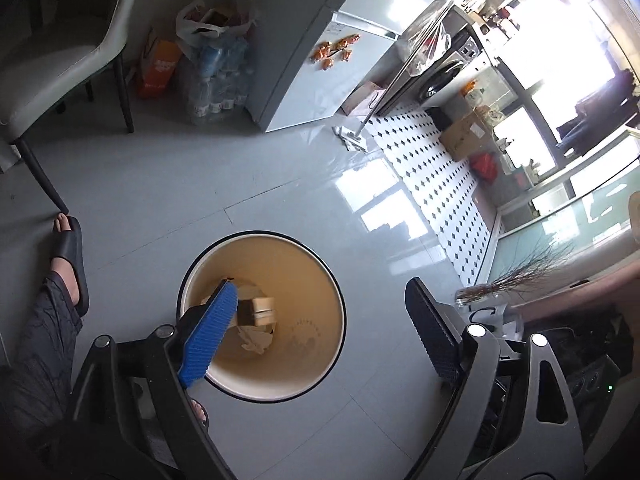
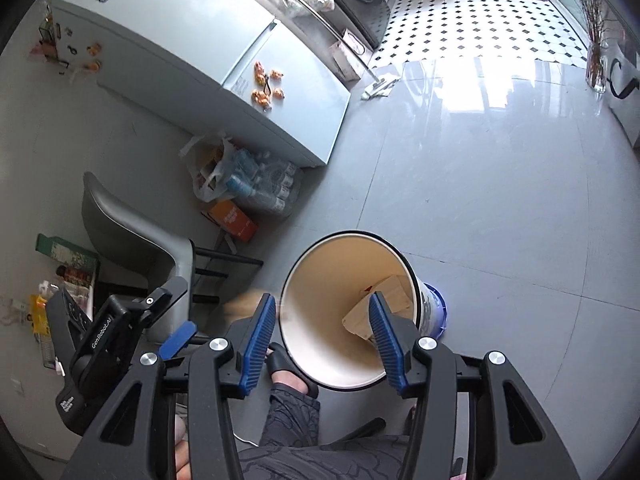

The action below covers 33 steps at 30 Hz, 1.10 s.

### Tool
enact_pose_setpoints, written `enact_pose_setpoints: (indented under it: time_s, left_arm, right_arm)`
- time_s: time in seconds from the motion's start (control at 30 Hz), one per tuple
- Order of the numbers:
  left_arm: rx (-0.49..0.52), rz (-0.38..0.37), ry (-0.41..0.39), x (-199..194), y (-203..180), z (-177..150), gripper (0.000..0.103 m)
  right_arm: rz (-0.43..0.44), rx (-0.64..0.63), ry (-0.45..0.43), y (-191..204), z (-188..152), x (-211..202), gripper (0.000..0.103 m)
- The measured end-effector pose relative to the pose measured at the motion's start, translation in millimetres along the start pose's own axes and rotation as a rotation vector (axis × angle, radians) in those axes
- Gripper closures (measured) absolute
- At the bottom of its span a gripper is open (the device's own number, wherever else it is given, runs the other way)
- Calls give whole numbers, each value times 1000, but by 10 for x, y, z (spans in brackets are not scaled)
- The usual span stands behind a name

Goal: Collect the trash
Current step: 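Open both tools above the bin to drop the box and tissue, then move both open tools back over the plastic wrapper and snack packet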

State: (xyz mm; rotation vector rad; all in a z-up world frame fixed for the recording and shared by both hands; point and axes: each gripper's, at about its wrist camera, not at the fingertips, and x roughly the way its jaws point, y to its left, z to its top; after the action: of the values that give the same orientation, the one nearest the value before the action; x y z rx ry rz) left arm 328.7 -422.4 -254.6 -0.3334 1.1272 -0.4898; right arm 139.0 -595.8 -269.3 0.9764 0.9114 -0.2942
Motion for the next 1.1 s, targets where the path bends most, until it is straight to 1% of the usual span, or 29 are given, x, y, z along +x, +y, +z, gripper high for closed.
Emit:
enact_pose_setpoints:
  time_s: [0.07, 0.1, 0.2, 0.23, 0.27, 0.33, 0.37, 0.43, 0.5, 0.57, 0.63, 0.67, 0.73, 0.83, 0.93, 1.1]
  left_arm:
    - [-22, -8, -9, -119, 20, -21, 18]
    - [-35, -5, -19, -220, 24, -40, 18]
    - [-19, 9, -37, -486, -21, -96, 17]
    - [-19, 11, -44, -548, -24, -96, 16]
    - [-28, 14, -66, -702, -15, -75, 15]
    - [-53, 63, -120, -953, 7, -60, 12]
    - [-57, 72, -149, -1098, 9, -54, 11]
    - [-47, 58, -172, -1304, -6, -32, 10]
    - [-35, 46, -196, -1569, 6, -8, 9]
    - [-37, 43, -232, -1824, 56, 12, 6]
    - [-50, 38, -284, -2116, 144, 15, 6]
    - [-54, 40, -309, -2269, 211, 16, 6]
    - [-67, 46, -336, -2461, 319, 12, 6]
    - [-85, 51, -388, -2809, 527, -16, 6]
    - [-85, 59, -428, -3076, 697, -63, 6]
    - [-108, 96, -492, -3505, 1065, -161, 6]
  right_arm:
    - [4, -10, -11, 63, 0, -49, 45]
    - [9, -12, -12, 102, -8, -70, 44]
    - [37, -36, -17, 295, -53, -162, 41]
    - [41, -43, -23, 346, -56, -202, 37]
    - [45, -51, -32, 409, -72, -251, 34]
    - [53, -70, -47, 537, -110, -355, 31]
    - [55, -80, -56, 609, -130, -407, 28]
    - [56, -94, -72, 751, -169, -512, 23]
    - [68, -113, -89, 906, -217, -631, 21]
    - [85, -148, -109, 1131, -282, -751, 15]
    - [105, -179, -130, 1344, -359, -867, 11]
    - [118, -197, -136, 1460, -405, -917, 9]
    - [138, -226, -141, 1661, -502, -988, 8]
    - [163, -276, -138, 1963, -667, -1064, 8]
    - [189, -323, -129, 2235, -844, -1123, 8]
    - [227, -414, -112, 2670, -1179, -1199, 8]
